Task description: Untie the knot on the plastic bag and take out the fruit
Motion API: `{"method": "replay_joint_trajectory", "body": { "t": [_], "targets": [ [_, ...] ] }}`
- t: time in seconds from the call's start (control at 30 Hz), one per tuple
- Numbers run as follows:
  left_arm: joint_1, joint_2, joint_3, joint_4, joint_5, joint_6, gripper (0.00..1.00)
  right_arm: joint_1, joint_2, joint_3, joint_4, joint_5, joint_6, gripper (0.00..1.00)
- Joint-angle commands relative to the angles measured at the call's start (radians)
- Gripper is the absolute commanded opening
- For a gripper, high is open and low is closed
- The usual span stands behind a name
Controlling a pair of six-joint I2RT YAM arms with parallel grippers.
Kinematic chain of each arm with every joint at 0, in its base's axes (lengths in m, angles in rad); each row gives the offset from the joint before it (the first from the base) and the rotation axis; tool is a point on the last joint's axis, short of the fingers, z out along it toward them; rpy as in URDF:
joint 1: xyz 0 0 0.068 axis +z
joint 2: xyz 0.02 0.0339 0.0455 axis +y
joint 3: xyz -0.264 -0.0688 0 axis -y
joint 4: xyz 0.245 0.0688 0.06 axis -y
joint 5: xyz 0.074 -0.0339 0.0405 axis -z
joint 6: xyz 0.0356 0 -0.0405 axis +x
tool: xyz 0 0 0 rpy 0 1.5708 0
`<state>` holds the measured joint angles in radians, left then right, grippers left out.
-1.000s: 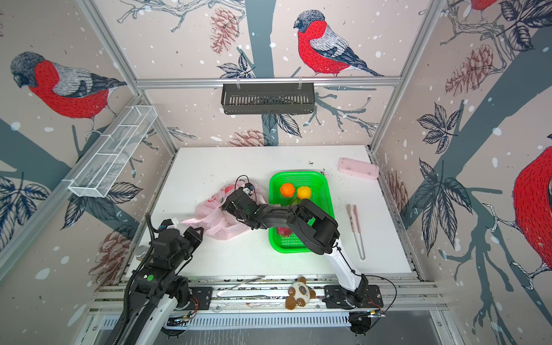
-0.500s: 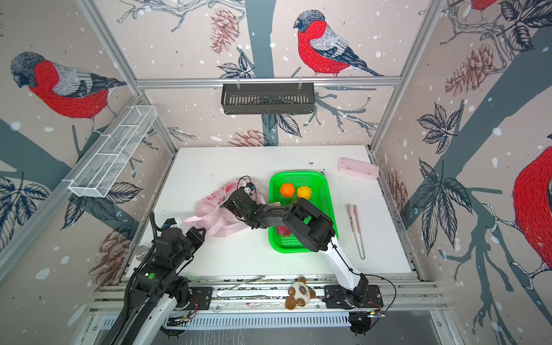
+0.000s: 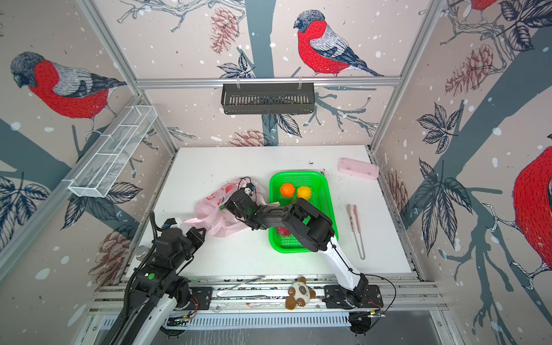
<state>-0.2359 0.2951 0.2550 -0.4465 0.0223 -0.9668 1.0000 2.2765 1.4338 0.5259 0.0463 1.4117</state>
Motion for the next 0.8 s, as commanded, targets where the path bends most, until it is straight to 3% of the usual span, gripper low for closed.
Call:
{"method": "replay_joint_trajectory", "body": {
  "t": [0.0, 0.3, 0.77],
  "targets": [
    [0.0, -0.001, 0.001, 0.029, -0.015, 0.004, 0.0, 0.005, -0.014, -0.006, 0.006, -0.002, -0.016, 0.18],
    [0.0, -0.008, 0.0, 0.022, -0.042, 0.002, 0.0, 0.013, -0.075, -0.038, -0.008, 0.002, -0.092, 0.08],
    [-0.001, -0.06, -0.044, 0.028, -0.091, -0.033, 0.0, 0.019, -0.179, -0.058, -0.1, -0.087, -0.185, 0.06]
  ]
}}
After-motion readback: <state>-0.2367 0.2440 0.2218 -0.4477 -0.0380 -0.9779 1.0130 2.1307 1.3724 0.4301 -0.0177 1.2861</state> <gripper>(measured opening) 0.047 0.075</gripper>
